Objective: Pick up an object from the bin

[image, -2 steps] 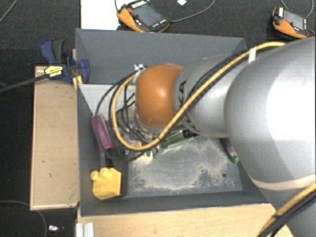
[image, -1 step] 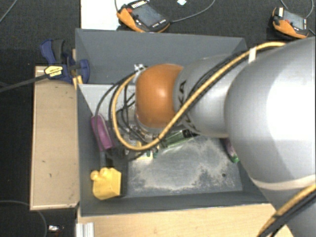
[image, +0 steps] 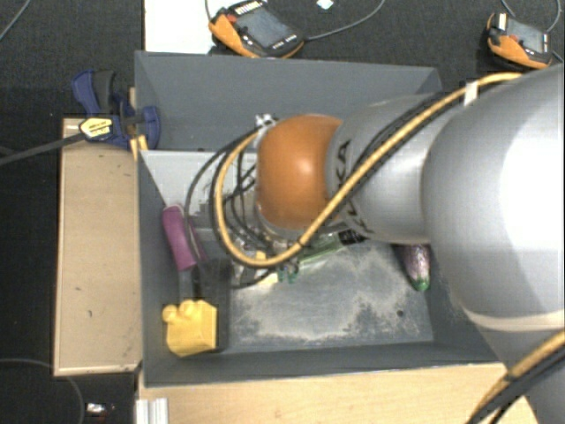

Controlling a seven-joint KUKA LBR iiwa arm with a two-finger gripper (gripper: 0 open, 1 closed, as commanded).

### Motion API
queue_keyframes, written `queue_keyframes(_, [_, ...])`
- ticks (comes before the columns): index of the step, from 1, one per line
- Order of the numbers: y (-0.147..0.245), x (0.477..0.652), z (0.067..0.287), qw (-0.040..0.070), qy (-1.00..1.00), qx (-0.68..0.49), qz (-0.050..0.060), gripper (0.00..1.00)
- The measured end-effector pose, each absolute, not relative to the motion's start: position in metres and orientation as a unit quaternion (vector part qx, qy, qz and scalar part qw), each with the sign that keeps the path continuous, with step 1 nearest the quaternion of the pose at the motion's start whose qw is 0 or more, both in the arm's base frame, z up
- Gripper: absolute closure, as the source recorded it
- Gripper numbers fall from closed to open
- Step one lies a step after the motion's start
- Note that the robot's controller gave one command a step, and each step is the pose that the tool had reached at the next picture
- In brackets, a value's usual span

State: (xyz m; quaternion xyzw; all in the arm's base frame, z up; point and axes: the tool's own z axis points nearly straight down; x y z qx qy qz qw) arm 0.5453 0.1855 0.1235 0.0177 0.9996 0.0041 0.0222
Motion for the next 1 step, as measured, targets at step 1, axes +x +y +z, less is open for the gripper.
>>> queue_keyframes(1, [0.1784,0.52,0.1326,0.024,1.0,0.02,0.005,1.0])
